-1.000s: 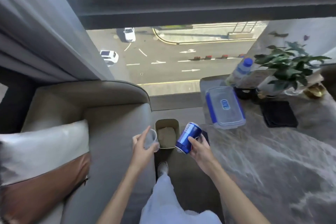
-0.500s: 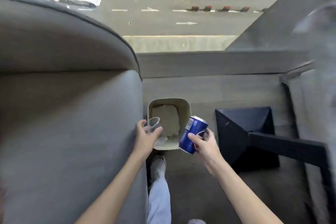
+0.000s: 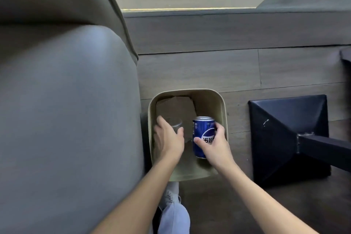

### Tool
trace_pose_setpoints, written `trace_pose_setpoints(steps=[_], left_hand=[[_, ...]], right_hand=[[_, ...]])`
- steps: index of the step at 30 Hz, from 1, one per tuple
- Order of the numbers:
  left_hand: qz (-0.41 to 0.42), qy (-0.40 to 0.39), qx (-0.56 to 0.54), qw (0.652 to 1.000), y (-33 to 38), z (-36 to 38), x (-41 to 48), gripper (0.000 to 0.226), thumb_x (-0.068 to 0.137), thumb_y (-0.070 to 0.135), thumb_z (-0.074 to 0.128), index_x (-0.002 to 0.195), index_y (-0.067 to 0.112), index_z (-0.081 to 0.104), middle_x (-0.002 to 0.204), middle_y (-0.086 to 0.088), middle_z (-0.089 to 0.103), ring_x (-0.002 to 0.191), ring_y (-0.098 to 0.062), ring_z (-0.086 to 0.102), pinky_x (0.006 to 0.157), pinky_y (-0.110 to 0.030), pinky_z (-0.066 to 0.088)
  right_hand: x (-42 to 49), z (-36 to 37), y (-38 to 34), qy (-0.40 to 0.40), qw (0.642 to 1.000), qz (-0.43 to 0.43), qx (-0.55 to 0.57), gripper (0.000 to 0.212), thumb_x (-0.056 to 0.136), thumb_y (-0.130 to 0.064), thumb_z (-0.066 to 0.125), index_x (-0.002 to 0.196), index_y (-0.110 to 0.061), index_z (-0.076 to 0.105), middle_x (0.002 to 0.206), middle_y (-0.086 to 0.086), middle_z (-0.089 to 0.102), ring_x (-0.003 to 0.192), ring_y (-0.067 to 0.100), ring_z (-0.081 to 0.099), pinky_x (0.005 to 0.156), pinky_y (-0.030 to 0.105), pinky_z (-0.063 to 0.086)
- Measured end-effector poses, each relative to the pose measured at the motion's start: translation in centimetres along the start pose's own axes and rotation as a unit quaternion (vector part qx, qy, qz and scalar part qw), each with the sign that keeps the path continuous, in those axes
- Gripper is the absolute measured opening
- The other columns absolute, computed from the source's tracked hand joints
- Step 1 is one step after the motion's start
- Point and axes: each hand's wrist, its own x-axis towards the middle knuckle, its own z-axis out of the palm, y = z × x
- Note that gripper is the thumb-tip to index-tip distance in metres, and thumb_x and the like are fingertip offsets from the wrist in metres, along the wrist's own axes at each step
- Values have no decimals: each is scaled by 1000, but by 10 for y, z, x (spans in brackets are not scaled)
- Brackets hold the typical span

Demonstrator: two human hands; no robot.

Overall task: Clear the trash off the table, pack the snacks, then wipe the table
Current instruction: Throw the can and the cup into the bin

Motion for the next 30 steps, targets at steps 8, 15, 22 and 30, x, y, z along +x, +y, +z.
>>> trace_pose_setpoints(steps=[8, 15, 22, 30], left_hand=[[-56, 28, 64, 996, 7, 31, 55, 66, 90, 28, 63, 142, 9, 28, 135, -18, 50, 119, -34, 57, 85, -41, 52], [17, -22, 110, 994, 7, 23, 46, 73, 82, 12, 67, 144, 13, 28, 143, -17, 40, 131, -35, 44, 106, -43, 41], [204, -51, 210, 955, -2, -42, -28, 63, 87, 7, 53, 145, 13, 28, 159, -11, 19, 150, -27, 10, 124, -39, 16], [257, -81, 244, 932, 23, -146, -191, 50, 95, 24, 43, 144, 19, 33, 153, -5, 32, 144, -25, 24, 119, -46, 22]], right_hand=[[53, 48, -12, 67, 987, 8, -147, 79, 85, -28, 70, 146, -16, 21, 135, 13, 48, 123, 35, 52, 95, 44, 46], [43, 52, -9, 26, 976, -36, -212, 80, 89, -34, 62, 151, -20, 15, 146, 13, 34, 135, 33, 37, 108, 44, 38], [-29, -4, -35, 32, 938, -118, -324, 65, 94, -36, 54, 150, -22, 24, 155, 7, 30, 146, 25, 23, 121, 42, 20], [-189, -106, -99, 56, 925, -174, -334, 59, 95, -44, 48, 148, -22, 33, 153, 5, 37, 147, 22, 24, 122, 46, 9]])
